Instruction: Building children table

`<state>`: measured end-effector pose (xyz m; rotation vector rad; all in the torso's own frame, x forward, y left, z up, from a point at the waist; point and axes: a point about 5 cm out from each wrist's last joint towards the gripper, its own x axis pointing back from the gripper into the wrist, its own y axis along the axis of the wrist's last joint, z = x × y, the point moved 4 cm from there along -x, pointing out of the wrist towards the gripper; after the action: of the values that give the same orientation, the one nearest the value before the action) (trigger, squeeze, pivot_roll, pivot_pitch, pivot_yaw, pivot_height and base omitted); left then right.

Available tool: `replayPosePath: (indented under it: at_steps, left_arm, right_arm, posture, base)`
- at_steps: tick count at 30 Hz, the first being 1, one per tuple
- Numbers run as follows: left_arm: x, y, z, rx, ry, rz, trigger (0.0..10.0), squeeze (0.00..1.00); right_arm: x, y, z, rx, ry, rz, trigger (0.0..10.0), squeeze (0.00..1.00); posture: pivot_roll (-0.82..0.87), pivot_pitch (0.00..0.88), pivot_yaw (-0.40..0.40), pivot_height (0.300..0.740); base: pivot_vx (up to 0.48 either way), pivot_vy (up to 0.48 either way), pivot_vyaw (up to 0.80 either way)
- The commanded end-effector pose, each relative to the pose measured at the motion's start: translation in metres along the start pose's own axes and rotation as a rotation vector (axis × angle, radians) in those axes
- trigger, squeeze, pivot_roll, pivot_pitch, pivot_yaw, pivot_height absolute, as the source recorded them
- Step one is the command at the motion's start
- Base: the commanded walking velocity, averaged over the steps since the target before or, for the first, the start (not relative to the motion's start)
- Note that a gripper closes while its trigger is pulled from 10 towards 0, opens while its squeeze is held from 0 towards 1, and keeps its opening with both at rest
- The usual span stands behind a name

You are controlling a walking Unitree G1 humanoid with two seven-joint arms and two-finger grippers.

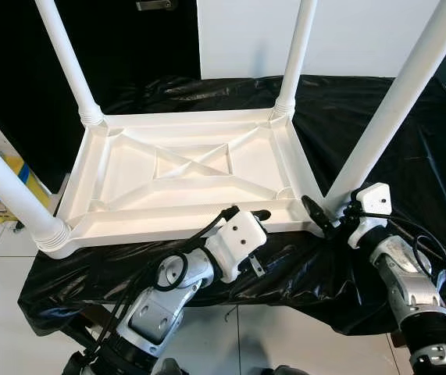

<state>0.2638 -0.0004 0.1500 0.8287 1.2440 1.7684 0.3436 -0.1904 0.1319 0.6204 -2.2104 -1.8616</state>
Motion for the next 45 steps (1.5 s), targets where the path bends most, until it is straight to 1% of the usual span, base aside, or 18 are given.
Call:
replayPosePath:
  at_steps: [1,3,4,5,6,8,10,11,12,22,23,24,25,31,34,36,38,45]
  left_arm:
    - [-0.001,-0.003,-0.007,-0.002,-0.054,0.021,10.0,0.00]
    - [-0.001,-0.002,-0.007,0.000,-0.051,0.021,10.0,0.00]
    - [0.000,-0.002,-0.007,0.000,-0.051,0.021,10.0,0.00]
    - [0.000,-0.002,-0.007,0.001,-0.050,0.021,10.0,0.00]
    - [0.000,-0.002,-0.007,0.001,-0.050,0.021,10.0,0.00]
    - [0.000,-0.002,-0.007,0.004,-0.049,0.021,10.0,0.00]
    - [0.000,-0.002,-0.007,0.006,-0.048,0.021,10.0,0.00]
    - [0.000,-0.002,-0.007,0.006,-0.048,0.020,10.0,0.00]
    - [0.000,-0.002,-0.007,0.007,-0.047,0.020,10.0,0.00]
    - [0.002,-0.002,-0.006,0.011,-0.038,0.023,10.0,0.00]
    - [0.002,-0.002,-0.006,0.012,-0.036,0.022,10.0,0.00]
    - [0.002,-0.002,-0.006,0.012,-0.036,0.022,10.0,0.00]
    - [0.002,-0.002,-0.005,0.012,-0.035,0.022,10.0,0.00]
    - [0.002,-0.001,-0.004,0.013,-0.032,0.022,10.0,0.00]
    - [0.002,-0.002,-0.004,0.012,-0.032,0.023,10.0,0.00]
    - [0.002,-0.002,-0.004,0.011,-0.032,0.023,10.0,0.00]
    - [0.002,-0.002,-0.004,0.011,-0.032,0.023,10.0,0.00]
    - [0.002,-0.002,-0.004,0.013,-0.034,0.021,10.0,0.00]
  right_arm:
    - [0.001,-0.001,-0.004,0.007,0.002,0.003,9.1,0.00]
    - [0.001,-0.001,-0.006,0.009,0.004,0.002,7.5,0.00]
    - [0.001,-0.001,-0.006,0.011,0.004,0.001,7.1,0.00]
    - [0.001,0.000,-0.007,0.011,0.004,0.000,5.9,0.00]
    - [0.001,0.000,-0.007,0.011,0.004,0.000,5.9,0.00]
    - [0.000,0.001,-0.009,0.016,0.004,-0.005,3.8,0.00]
    - [0.000,0.001,-0.010,0.017,0.004,-0.006,3.8,0.00]
    - [0.000,0.001,-0.010,0.017,0.005,-0.007,1.3,0.00]
    - [-0.001,0.001,-0.010,0.017,0.006,-0.007,0.2,0.00]
    - [0.002,-0.006,-0.010,-0.017,-0.010,0.008,0.0,0.00]
    - [0.002,-0.007,-0.011,-0.033,-0.019,0.010,2.0,0.00]
    - [0.002,-0.007,-0.011,-0.033,-0.019,0.010,2.0,0.00]
    - [0.003,-0.008,-0.012,-0.048,-0.030,0.012,10.0,0.00]
    - [0.003,-0.010,-0.013,-0.067,-0.046,0.017,10.0,0.00]
    - [0.005,-0.016,-0.016,-0.087,-0.105,0.045,10.0,0.00]
    - [0.007,-0.024,-0.020,-0.105,-0.221,0.086,10.0,0.00]
    - [0.007,-0.024,-0.020,-0.105,-0.221,0.086,10.0,0.00]
    - [0.008,-0.030,-0.015,-0.122,-0.358,0.122,10.0,0.00]
  posture:
    - [-0.02,0.065,-0.012,0.740]
    - [-0.02,0.065,-0.012,0.740]
    - [-0.02,0.066,-0.012,0.740]
    - [-0.02,0.067,-0.012,0.740]
    - [-0.02,0.067,-0.012,0.740]
    - [-0.02,0.067,-0.013,0.740]
    - [-0.02,0.067,-0.013,0.740]
    - [-0.02,0.067,-0.014,0.740]
    - [-0.02,0.068,-0.015,0.740]
    - [-0.01,0.070,-0.016,0.740]
    - [-0.01,0.069,-0.015,0.740]
    - [-0.01,0.069,-0.015,0.740]
    - [-0.01,0.069,-0.015,0.740]
    - [-0.01,0.068,-0.014,0.740]
    - [-0.01,0.062,-0.014,0.740]
    - [-0.01,0.062,-0.015,0.740]
    - [-0.01,0.062,-0.015,0.740]
    - [-0.02,0.054,-0.015,0.740]
  base:
    - [0.000,0.000,0.00]
    - [0.000,0.000,0.00]
    - [0.000,0.000,0.00]
    - [0.000,0.000,0.00]
    - [0.000,0.000,0.00]
    - [0.000,0.000,0.00]
    - [0.000,0.000,0.00]
    - [0.000,0.000,0.00]
    - [0.000,0.000,0.00]
    - [0.000,0.000,0.00]
    - [0.000,0.000,0.00]
    - [0.000,0.000,0.00]
    - [0.000,0.000,0.00]
    - [0.000,0.000,0.00]
    - [0.000,0.000,0.00]
    - [0.000,0.000,0.00]
    - [0.000,0.000,0.00]
    - [0.000,0.000,0.00]
